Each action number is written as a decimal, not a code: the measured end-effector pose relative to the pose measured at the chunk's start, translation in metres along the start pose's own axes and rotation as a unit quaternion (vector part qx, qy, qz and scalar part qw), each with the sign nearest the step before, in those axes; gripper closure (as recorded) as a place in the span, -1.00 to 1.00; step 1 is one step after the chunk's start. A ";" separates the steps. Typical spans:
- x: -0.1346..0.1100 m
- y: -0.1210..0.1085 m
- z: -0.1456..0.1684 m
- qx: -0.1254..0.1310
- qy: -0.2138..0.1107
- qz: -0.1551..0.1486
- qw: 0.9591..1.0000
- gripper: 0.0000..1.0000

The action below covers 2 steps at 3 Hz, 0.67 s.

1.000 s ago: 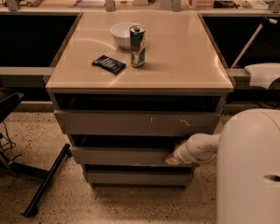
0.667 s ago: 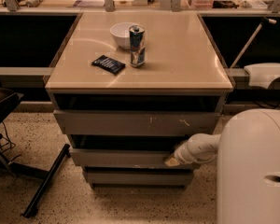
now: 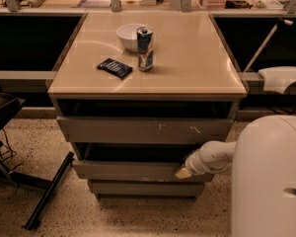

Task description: Open middle drawer

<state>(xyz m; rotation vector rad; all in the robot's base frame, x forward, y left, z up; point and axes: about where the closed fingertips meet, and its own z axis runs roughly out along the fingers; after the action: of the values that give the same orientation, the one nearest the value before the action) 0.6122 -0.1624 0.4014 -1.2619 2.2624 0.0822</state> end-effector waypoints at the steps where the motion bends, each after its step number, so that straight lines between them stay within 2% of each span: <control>1: 0.002 0.004 -0.003 0.005 0.001 0.001 1.000 1.00; 2: 0.002 0.005 -0.007 0.010 -0.004 0.016 1.000 1.00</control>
Offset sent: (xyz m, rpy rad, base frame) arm -0.3573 -0.0255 0.0858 -0.2244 -0.1232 -0.2781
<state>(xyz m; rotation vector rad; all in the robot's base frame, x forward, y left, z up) 0.6044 -0.1635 0.4054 -1.2129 2.2724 0.0757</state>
